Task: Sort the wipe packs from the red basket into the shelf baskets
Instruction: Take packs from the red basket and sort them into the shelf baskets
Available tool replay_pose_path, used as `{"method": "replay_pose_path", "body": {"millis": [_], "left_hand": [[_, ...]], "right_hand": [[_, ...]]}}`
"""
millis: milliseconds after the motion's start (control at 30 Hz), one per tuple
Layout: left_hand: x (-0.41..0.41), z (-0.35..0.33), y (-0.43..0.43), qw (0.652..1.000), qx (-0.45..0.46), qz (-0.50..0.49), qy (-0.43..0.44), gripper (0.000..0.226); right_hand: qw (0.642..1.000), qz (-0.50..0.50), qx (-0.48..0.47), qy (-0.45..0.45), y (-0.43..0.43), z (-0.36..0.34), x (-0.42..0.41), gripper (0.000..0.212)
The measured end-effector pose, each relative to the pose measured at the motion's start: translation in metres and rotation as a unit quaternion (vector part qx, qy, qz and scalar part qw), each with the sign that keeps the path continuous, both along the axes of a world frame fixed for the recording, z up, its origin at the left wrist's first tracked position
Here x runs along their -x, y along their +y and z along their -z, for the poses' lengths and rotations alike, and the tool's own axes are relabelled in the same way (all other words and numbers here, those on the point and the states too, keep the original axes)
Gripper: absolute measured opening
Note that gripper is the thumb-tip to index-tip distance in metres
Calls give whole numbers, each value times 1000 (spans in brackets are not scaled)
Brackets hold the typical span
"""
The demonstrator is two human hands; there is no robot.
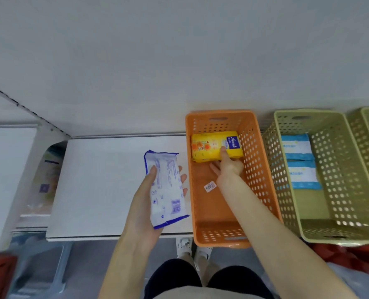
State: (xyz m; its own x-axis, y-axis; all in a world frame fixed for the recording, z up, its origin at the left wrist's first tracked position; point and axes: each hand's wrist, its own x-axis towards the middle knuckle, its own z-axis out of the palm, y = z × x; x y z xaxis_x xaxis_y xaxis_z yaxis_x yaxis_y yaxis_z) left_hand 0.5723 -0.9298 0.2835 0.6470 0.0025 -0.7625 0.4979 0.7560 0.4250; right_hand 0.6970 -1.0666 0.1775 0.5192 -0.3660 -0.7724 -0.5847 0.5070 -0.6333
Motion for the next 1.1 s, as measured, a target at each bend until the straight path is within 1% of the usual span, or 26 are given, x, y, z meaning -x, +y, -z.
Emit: {"method": "replay_pose_path", "body": {"millis": [67, 100, 167, 267, 367, 500, 567, 633, 700, 767, 800, 833, 933, 1000, 1100], "left_hand": [[-3, 0, 1, 1000, 3, 5, -8, 50], [-4, -1, 0, 1000, 7, 7, -11, 50], [-6, -3, 1, 1000, 13, 8, -14, 50], [-8, -6, 1, 1000, 11, 10, -22, 46], [-6, -6, 5, 999, 5, 8, -38, 45], [-6, -9, 10, 999, 15, 0, -44, 56], [-8, -10, 6, 997, 38, 5, -61, 53], [-14, -14, -7, 995, 61, 18, -79, 53], [-22, -18, -29, 989, 83, 59, -108, 55], [-29, -25, -55, 979, 109, 111, -133, 51], [-31, -27, -69, 977, 98, 134, -135, 49], [-33, -27, -82, 976, 69, 149, -140, 51], [-34, -29, -123, 968, -18, 158, -193, 58], [-35, -36, -154, 959, -61, 182, -208, 64], [-41, -38, -207, 952, -112, 202, -200, 70]], "right_hand": [[995, -82, 26, 39, -7, -1, 0, 17], [991, -117, 25, 53, -11, -1, 2, 22], [986, -154, 4, 68, -17, 0, 2, 29], [986, -154, -41, 53, -20, 1, -1, 25], [985, -156, -72, 32, -22, -1, 1, 28], [973, -178, -149, 19, -29, -29, 17, 25], [962, -232, -143, -25, -34, -59, 34, 29], [946, -287, -114, -98, -39, -89, 57, 25], [932, -307, -85, -176, -46, -115, 79, 22], [921, -312, -50, -229, -55, -134, 96, 28], [917, -313, -31, -247, -63, -141, 103, 31], [913, -311, -13, -262, -71, -146, 107, 32], [913, -292, 32, -284, -107, -155, 115, 33], [920, -269, 22, -285, -137, -156, 118, 32], [928, -240, 11, -284, -188, -151, 119, 37]]}}
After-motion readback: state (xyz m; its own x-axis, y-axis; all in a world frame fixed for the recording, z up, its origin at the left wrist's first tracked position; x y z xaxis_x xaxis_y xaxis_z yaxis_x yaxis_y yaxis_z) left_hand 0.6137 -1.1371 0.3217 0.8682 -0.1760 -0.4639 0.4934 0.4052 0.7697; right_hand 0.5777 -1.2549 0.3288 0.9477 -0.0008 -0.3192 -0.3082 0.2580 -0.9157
